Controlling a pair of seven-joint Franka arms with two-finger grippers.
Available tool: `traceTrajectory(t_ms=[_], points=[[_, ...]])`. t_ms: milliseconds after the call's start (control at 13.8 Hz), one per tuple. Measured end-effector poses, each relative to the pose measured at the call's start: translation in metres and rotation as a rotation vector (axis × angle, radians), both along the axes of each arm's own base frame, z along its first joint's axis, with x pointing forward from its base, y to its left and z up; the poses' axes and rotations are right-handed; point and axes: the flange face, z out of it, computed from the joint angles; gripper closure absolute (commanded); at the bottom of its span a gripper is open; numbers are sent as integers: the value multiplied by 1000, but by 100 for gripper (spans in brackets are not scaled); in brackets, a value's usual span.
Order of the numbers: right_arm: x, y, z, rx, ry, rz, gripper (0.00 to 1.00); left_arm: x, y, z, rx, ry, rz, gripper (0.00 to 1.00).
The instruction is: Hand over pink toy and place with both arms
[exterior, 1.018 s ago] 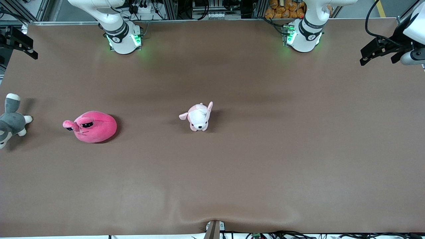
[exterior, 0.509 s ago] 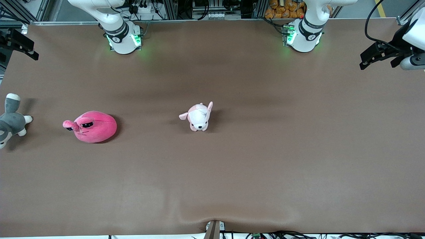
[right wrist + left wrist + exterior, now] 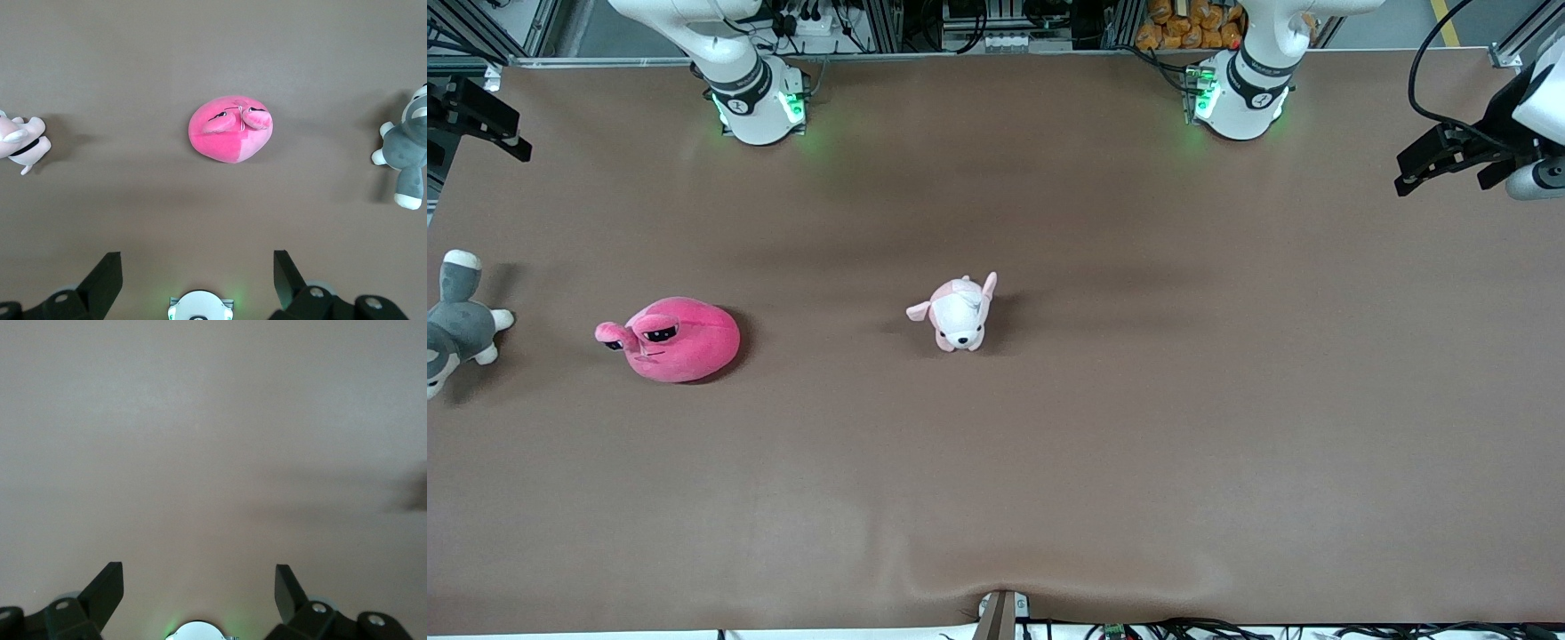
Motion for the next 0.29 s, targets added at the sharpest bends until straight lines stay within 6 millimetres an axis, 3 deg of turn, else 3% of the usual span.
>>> traceTrajectory(t_ms=[291], points=[[0,0,-1,0,3,-1,0,4,1,-6,1,12,3,0]])
